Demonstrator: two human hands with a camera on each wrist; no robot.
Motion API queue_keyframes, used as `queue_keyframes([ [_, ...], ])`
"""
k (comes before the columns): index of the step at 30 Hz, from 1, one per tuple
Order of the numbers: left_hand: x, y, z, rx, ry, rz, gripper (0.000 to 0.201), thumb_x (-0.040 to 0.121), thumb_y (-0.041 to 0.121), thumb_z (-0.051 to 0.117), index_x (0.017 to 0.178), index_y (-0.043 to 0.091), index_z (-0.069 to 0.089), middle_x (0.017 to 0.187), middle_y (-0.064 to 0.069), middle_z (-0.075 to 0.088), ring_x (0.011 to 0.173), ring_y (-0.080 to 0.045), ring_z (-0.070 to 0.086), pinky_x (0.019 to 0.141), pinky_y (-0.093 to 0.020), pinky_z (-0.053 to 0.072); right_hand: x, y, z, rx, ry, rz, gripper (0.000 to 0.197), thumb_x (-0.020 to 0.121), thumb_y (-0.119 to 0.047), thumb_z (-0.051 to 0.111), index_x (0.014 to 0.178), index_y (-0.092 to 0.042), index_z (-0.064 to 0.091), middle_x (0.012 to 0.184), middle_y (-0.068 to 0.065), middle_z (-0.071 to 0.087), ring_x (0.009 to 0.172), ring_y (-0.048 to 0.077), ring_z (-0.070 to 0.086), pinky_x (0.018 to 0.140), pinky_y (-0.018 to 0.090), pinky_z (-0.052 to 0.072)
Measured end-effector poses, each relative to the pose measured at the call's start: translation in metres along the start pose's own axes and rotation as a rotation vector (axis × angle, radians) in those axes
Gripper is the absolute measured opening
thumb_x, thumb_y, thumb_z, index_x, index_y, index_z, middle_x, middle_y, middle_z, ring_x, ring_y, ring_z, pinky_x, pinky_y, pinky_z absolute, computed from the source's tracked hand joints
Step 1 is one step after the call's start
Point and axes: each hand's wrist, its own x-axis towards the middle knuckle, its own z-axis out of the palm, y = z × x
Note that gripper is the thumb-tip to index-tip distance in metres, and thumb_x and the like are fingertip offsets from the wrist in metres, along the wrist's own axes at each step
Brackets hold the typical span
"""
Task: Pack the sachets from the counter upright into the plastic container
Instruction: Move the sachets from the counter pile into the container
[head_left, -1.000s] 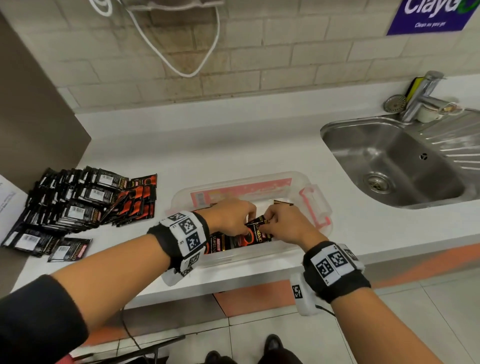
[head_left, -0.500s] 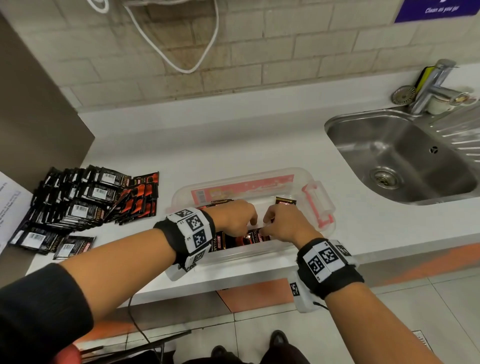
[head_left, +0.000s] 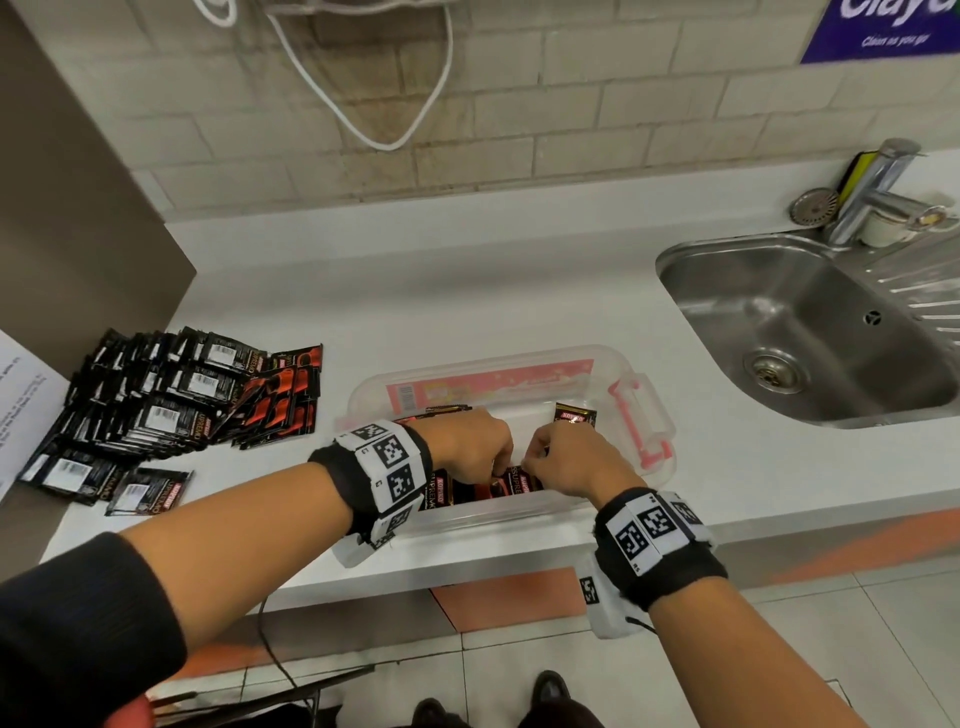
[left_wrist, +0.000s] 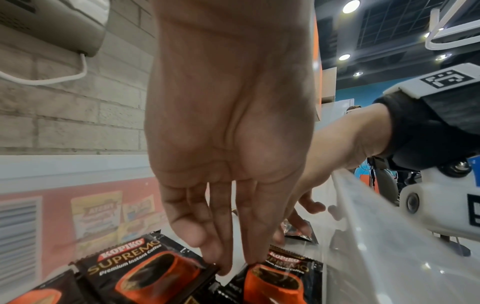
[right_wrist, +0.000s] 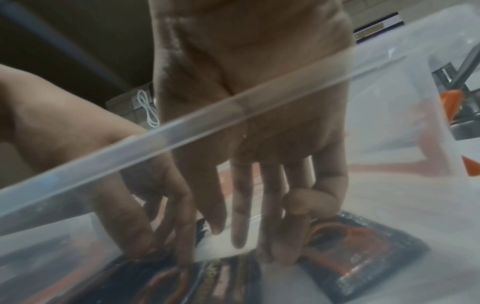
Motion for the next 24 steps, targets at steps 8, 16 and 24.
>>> queue_keyframes([
  [8, -0.005, 0.002, -0.001, 0.007, -0.055, 0.005, 0.035, 0.098, 0.006, 0.049, 0.128, 0.013, 0.065, 0.129, -0.006, 0.063, 0.115, -0.025, 0.059, 0.099, -0.037, 0.051, -0.001, -0.001, 0.001, -0.002, 0.012, 0.01, 0.006, 0.092, -0.033, 0.063, 0.086, -0.031, 0.062, 0.1, -0.004, 0.067, 0.096, 0.021, 0.064, 0.091, 0.043, 0.055],
  [16, -0.032, -0.003, -0.009, 0.026, 0.142, 0.048, 0.036, 0.1, 0.023, 0.056, 0.135, 0.016, 0.059, 0.127, -0.007, 0.062, 0.118, -0.025, 0.054, 0.097, -0.04, 0.049, 0.0, 0.002, 0.001, -0.045, 0.148, -0.057, 0.011, 0.093, -0.028, 0.059, 0.082, -0.031, 0.061, 0.086, -0.007, 0.065, 0.08, 0.016, 0.063, 0.076, 0.037, 0.056],
  [24, -0.09, -0.059, 0.009, -0.408, 0.62, 0.028, 0.029, 0.097, 0.022, 0.058, 0.124, 0.018, 0.068, 0.103, 0.01, 0.069, 0.084, 0.004, 0.057, 0.083, -0.014, 0.046, -0.011, -0.051, 0.002, 0.075, 0.36, -0.272, 0.012, 0.095, -0.025, 0.06, 0.085, -0.025, 0.067, 0.075, -0.01, 0.066, 0.068, 0.011, 0.062, 0.061, 0.027, 0.049],
])
